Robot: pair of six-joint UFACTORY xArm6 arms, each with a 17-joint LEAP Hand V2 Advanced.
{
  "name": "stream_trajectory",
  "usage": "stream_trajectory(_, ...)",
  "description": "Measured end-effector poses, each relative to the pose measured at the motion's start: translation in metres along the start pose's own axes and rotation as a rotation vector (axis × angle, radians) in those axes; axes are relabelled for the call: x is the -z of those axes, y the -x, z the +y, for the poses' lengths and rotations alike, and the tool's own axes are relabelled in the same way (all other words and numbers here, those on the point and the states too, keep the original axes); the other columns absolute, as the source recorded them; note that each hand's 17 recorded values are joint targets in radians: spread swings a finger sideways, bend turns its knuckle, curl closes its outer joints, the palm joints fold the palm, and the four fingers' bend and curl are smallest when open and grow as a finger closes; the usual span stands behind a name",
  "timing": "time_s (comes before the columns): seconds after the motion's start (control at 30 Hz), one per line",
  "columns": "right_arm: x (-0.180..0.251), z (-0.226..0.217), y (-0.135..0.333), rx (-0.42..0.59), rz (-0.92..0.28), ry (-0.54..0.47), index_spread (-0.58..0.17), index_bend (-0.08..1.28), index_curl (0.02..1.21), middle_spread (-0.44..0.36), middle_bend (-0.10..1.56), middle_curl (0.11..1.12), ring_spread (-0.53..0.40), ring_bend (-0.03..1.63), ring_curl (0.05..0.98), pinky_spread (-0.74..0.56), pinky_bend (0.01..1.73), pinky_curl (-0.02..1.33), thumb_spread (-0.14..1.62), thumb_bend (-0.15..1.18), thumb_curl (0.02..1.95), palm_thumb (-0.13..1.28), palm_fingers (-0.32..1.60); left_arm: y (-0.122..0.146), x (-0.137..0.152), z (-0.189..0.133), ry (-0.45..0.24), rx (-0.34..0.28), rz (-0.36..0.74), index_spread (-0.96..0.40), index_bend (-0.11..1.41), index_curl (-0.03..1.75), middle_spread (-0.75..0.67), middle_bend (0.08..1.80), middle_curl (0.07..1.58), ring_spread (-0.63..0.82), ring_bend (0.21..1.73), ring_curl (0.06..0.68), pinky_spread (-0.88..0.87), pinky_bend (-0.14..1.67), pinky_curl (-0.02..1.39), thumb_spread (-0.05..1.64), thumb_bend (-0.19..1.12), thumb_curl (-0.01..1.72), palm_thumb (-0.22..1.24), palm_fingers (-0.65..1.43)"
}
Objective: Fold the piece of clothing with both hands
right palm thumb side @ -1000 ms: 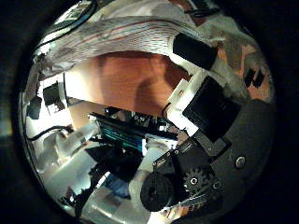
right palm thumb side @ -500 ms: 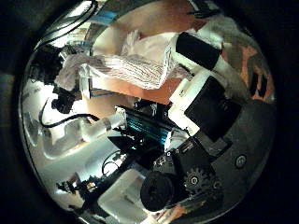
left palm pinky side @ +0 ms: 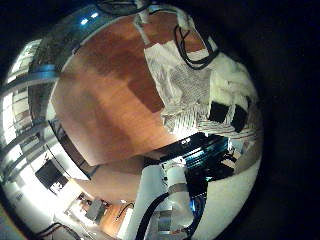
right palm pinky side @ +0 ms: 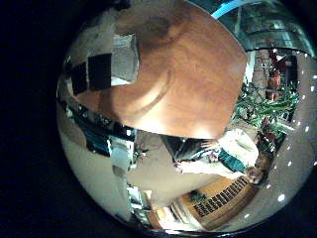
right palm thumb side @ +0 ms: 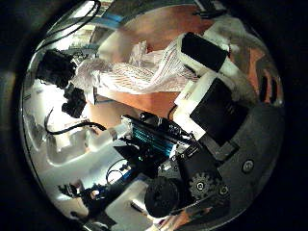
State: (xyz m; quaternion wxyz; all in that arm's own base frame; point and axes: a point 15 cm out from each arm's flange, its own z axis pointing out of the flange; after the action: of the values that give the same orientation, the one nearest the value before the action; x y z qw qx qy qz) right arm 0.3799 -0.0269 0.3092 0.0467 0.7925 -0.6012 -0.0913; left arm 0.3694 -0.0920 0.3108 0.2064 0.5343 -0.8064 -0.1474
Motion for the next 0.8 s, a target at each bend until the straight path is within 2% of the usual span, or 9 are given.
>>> stream_trajectory(0.3, -0.033, -0.066, -0.001, -0.006, -0.007, 0.102, -0.292, 1.04, 0.93, -0.143, 1.29, 0.83, -0.236, 1.35, 0.782, -0.21, 1.25, 0.92, 1.23, -0.01, 0.67, 0.95, 1.06, 0.02, -0.034, -0.025, 0.096, 0.038, 0.037, -0.74, 0.55, 1.21, -0.45, 1.13, 0.82, -0.4, 1.34, 0.509, -0.59, 1.14, 0.66, 1.33, -0.01, 0.43, 0.51, 1.13)
stream_trajectory(0.67, -0.092, -0.122, -0.006, -0.015, -0.029, 0.249, -0.296, 1.02, 0.94, -0.144, 1.29, 0.83, -0.241, 1.34, 0.801, -0.19, 1.22, 0.98, 1.22, -0.01, 0.68, 0.96, 1.05, 0.046, -0.064, -0.083, 0.177, 0.09, 0.072, -0.74, 0.51, 1.2, -0.45, 1.11, 0.81, -0.41, 1.33, 0.506, -0.59, 1.1, 0.66, 1.31, -0.02, 0.42, 0.5, 1.08)
stream_trajectory(0.8, -0.102, -0.134, -0.019, -0.036, -0.04, 0.263, -0.306, 0.96, 0.93, -0.149, 1.27, 0.83, -0.241, 1.34, 0.802, -0.2, 1.21, 0.99, 1.24, -0.03, 0.67, 0.88, 0.98, 0.062, -0.072, -0.101, 0.189, 0.121, 0.087, -0.74, 0.47, 1.19, -0.46, 1.08, 0.8, -0.43, 1.3, 0.501, -0.61, 1.03, 0.65, 1.31, -0.01, 0.42, 0.49, 0.99)
